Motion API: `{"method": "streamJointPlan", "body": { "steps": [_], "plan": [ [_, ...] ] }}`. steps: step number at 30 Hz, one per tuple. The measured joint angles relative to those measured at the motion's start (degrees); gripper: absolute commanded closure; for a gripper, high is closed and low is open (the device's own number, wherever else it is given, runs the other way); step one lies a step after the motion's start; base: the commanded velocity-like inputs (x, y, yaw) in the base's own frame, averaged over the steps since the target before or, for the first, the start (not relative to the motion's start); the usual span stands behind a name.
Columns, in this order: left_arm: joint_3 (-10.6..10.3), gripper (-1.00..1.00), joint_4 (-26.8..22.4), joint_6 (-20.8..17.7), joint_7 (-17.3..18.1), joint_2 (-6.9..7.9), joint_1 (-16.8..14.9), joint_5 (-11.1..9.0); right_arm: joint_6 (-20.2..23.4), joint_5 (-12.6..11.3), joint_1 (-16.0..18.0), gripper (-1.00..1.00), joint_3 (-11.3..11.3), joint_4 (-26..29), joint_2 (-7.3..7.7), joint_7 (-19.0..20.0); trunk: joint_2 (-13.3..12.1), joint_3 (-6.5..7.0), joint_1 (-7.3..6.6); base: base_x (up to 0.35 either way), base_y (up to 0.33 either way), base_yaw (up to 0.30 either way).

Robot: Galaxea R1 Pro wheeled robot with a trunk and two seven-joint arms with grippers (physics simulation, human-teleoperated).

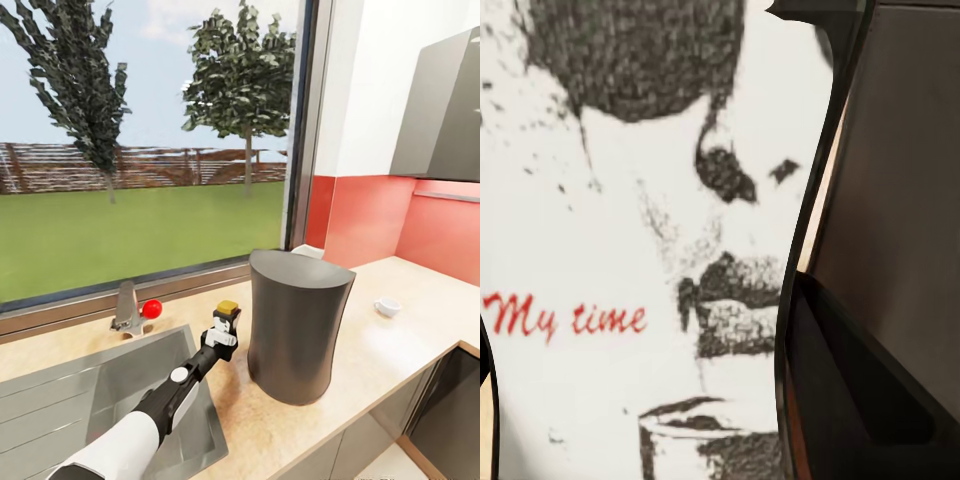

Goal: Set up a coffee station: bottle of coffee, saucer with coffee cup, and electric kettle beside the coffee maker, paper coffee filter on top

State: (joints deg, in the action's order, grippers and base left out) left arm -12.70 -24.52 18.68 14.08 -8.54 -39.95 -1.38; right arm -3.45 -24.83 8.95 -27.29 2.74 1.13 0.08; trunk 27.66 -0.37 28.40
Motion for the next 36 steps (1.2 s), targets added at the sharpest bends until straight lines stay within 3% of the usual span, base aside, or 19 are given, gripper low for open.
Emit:
{"method": "streamJointPlan", "body": {
  "steps": [14, 33, 34, 36],
  "plan": [
    [0.0, 1.00, 0.5, 0.0, 0.0, -0.09, 0.0, 0.0, 0.0, 0.2, 0.0, -1.00, -0.1, 0.0, 0.18, 0.0, 5.6, -2.64, 3.07, 0.000, 0.000, 0.000],
    [0.1, 1.00, 0.9, 0.0, 0.0, 0.00, 1.0, 0.2, 0.1, 0.2, 0.0, -1.00, -0.3, -0.1, 0.18, 0.0, 5.6, -2.65, 3.08, 0.000, 0.000, 0.000],
    [0.1, -1.00, 1.0, 0.0, -0.1, 0.00, 1.1, 0.2, 0.1, 0.2, 0.0, -1.00, -0.3, -0.1, 0.18, 0.0, 5.6, -2.65, 3.08, 0.000, 0.000, 0.000],
    [0.2, -1.00, 1.1, 0.0, 0.0, 0.00, 1.1, 0.2, 0.0, 0.2, 0.0, -1.00, -0.3, -0.1, 0.18, 0.0, 5.6, -2.65, 3.08, 0.000, 0.000, 0.000]
  ]
}}
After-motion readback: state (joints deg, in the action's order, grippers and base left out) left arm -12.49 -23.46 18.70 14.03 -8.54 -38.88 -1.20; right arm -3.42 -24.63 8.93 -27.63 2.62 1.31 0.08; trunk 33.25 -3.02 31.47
